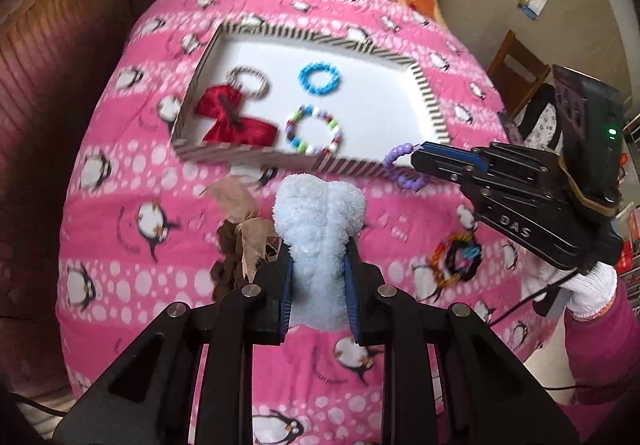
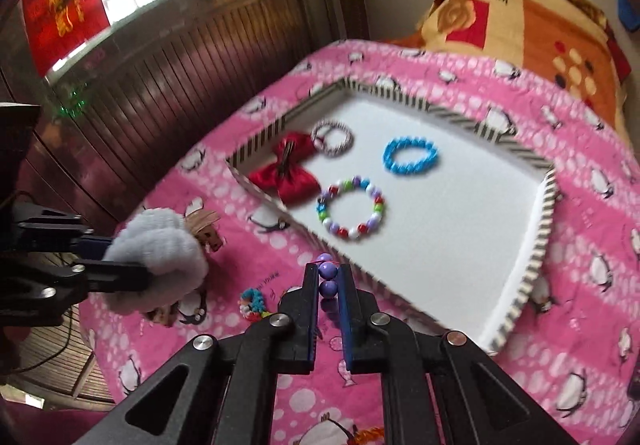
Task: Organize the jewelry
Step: 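Pull the purple bead bracelet off the holder with the right tool while the left tool holds the holder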
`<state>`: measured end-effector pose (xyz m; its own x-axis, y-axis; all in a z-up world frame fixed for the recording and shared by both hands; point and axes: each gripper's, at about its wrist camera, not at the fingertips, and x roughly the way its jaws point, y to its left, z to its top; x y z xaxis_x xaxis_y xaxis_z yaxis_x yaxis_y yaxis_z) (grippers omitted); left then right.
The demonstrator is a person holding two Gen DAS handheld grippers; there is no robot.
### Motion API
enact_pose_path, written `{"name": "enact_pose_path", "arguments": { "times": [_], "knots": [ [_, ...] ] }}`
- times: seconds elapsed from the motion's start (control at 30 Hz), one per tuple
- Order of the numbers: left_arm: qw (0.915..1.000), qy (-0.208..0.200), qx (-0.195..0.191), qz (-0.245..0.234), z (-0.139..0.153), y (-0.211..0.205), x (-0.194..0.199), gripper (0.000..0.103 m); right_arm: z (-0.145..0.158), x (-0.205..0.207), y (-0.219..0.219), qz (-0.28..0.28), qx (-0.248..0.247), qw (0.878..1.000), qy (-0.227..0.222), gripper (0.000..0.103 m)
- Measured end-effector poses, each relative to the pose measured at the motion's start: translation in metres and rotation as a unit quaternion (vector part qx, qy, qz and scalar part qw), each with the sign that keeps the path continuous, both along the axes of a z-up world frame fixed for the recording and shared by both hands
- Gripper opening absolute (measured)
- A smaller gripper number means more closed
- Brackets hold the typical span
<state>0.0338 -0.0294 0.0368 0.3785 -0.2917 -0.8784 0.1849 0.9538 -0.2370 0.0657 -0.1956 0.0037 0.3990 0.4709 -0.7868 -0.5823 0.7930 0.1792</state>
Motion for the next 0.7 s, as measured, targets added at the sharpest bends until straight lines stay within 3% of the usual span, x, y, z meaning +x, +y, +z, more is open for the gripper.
{"name": "enact_pose_path", "arguments": {
  "times": [0.27,0.47,0.7],
  "knots": [
    [0.9993,-0.025,-0.02,-0.018,0.016,-0.011,0.028,0.021,0.033,0.008,-0.021,-0.032,0.011,0.999,-0.028,0.008],
    [0.9974,-0.011,-0.07,-0.012,0.023,-0.003,0.052,0.021,0.042,0.014,-0.024,-0.044,0.01,0.998,-0.037,0.008],
    [0.9964,0.004,-0.084,0.008,0.021,0.007,0.062,0.021,0.042,0.022,-0.025,-0.051,0.014,0.998,-0.035,0.008]
  ]
}}
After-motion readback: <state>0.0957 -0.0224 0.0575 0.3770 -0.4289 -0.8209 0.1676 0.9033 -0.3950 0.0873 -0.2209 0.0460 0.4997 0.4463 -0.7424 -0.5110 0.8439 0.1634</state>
